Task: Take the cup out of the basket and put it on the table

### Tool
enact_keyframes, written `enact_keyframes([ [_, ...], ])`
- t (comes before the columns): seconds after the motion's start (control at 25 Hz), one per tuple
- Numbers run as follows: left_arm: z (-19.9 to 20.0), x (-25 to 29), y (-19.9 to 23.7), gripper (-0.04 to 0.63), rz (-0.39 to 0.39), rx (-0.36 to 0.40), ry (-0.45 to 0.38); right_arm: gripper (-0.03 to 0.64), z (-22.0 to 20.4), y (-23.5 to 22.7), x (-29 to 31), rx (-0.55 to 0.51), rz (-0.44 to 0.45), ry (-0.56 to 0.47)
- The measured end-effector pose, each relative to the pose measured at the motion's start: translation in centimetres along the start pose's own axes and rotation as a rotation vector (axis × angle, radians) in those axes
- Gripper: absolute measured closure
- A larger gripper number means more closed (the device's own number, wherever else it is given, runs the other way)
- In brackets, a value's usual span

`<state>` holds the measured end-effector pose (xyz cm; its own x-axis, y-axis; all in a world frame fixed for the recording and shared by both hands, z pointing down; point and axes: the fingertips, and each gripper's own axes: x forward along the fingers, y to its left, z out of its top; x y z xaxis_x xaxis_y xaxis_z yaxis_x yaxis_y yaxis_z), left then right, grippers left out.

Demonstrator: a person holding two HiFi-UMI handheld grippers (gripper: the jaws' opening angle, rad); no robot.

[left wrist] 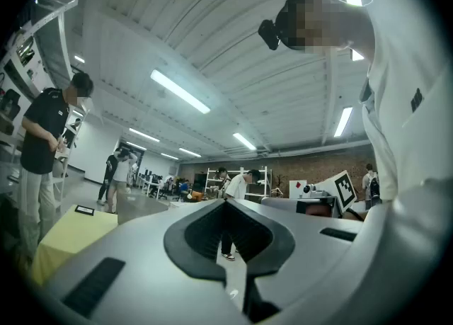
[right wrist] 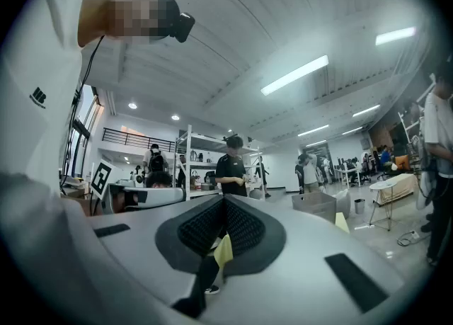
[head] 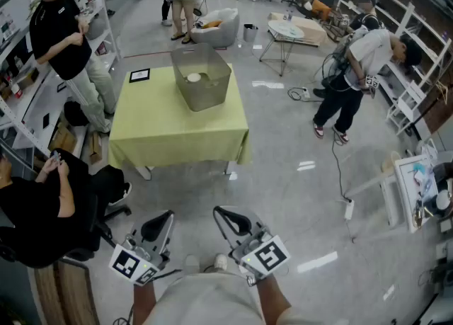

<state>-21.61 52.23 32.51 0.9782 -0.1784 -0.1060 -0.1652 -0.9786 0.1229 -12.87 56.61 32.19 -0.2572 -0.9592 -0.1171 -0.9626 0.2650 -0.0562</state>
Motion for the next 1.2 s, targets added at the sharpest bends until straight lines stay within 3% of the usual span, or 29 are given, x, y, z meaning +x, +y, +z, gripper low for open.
enact_keyframes([
  [0.32, -0.4, 0.1, 0.5, 0.594, 0.001, 0.003, 0.013, 0.609, -0.5, 0.1, 0.6, -0.012, 0.002, 0.004],
  [0.68, -0.9, 1.5, -0.8, 0.594, 0.005, 0.003, 0.031, 0.607, -0.6, -1.5, -1.5, 0.048, -0.033, 0.002],
  [1.2, -1.6, 3.0, -2.3, 0.594, 0.046, 0.013, 0.039, 0.607, -0.4, -2.7, -2.1, 0.051, 0.035, -0.005],
])
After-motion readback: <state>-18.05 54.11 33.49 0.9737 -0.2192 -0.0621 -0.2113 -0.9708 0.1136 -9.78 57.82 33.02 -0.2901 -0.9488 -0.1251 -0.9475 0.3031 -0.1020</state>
